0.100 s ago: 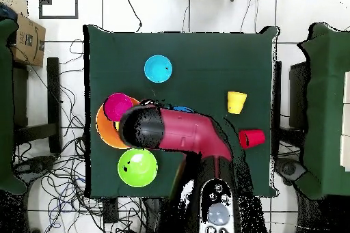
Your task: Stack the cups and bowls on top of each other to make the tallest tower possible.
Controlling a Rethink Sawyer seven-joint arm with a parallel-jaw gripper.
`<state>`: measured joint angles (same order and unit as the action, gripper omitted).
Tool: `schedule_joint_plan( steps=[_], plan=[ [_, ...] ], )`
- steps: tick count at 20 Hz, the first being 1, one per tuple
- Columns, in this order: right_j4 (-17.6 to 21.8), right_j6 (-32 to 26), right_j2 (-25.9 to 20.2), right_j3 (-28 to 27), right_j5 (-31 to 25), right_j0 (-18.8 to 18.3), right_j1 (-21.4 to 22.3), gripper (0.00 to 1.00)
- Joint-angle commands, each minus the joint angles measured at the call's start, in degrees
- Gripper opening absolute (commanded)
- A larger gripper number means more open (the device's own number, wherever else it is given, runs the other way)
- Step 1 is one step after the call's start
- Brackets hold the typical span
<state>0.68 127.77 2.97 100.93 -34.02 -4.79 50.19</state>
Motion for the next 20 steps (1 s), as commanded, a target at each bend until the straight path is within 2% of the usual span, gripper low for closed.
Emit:
schedule_joint_plan(
  steps=[1, 11, 15, 20],
  plan=[
    [-0.5, 8.4, -2.4, -5.2, -5.3, 5.6, -5.4, 0.00],
    [-3.1, 13.4, 1.0, -7.7, 0.8, 11.6, -11.6, 0.00],
    [-5.1, 15.8, 2.1, -7.6, 5.1, 14.3, -14.6, 0.00],
    [-7.6, 18.3, 4.5, -7.9, 7.7, 18.0, -17.3, 0.00]
  ],
)
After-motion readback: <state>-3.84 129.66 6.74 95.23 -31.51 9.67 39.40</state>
